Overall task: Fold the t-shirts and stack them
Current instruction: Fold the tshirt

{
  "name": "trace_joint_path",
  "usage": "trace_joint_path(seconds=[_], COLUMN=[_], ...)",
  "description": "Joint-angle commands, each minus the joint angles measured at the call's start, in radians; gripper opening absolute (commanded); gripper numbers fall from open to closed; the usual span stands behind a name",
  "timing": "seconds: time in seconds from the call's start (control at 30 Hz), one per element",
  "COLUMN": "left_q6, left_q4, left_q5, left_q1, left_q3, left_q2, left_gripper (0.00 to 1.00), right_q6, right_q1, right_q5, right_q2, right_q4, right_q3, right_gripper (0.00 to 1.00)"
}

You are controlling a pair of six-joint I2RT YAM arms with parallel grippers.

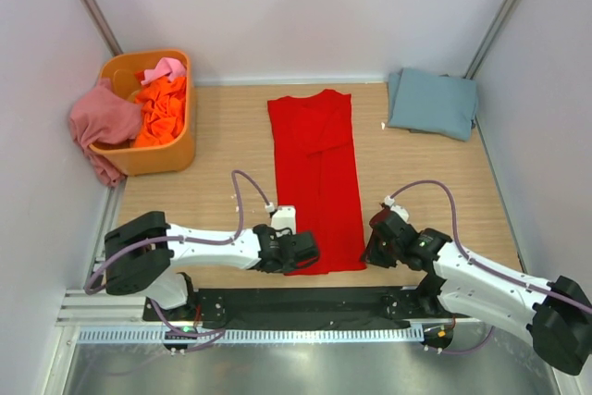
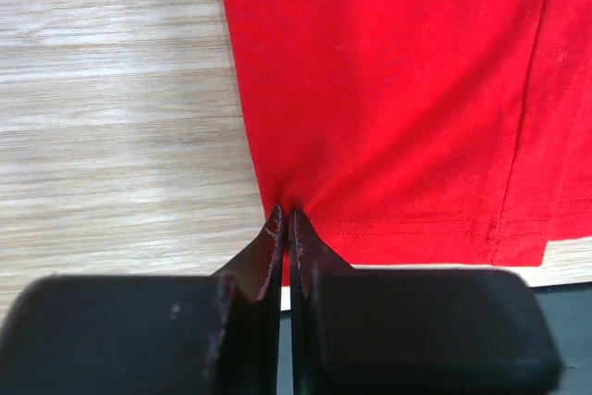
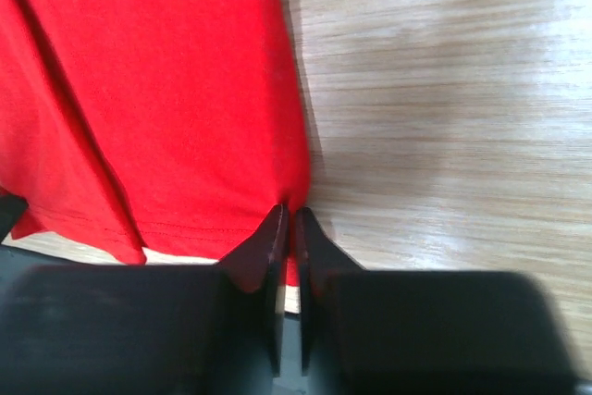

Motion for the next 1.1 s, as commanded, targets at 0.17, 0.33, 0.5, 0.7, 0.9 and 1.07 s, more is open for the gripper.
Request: trace_joint_path(seconds=[0.17,0.33,0.5,0.7,0.9,1.07], left_q6=[-0.077,-0.117,-0.117,-0.101,-0.048,0.093], left_q4=[-0.1,-0.133,-0.14,-0.336,-0.492,-0.458], left_q5=[-0.074,-0.071,-0.053,-0.094,-0.158,-0.1], left_q1=[-0.004,-0.004,-0.004,-0.004,0.009,0.152], left_q3=[-0.022,-0.068,-0.07,0.098,0.276,0.315], left_q2=[-0.076,-0.139,-0.141,-0.189,-0.225,-0.251], left_gripper=[0.0,0.0,0.0,0.0,0.04,0.05], right_q6=[0.014,0.035,0.054,0.08,0.022,-0.067], right_q1=[0.009,0.015,0.041,0.087,0.087,0.083], right_q5=[0.04,0.028,0.014,0.061,0.09,0.204], right_q2=[-0.011,-0.04,-0.051,-0.131,-0.059,0.116], right_q4=[-0.026,-0.032,-0.039,-0.147,-0.156,-0.18], right_q3=[-0.019,-0.02,-0.004,0.145,0.352,0.535], right_gripper=[0.01,0.01,0.01,0.01,0.01,0.01])
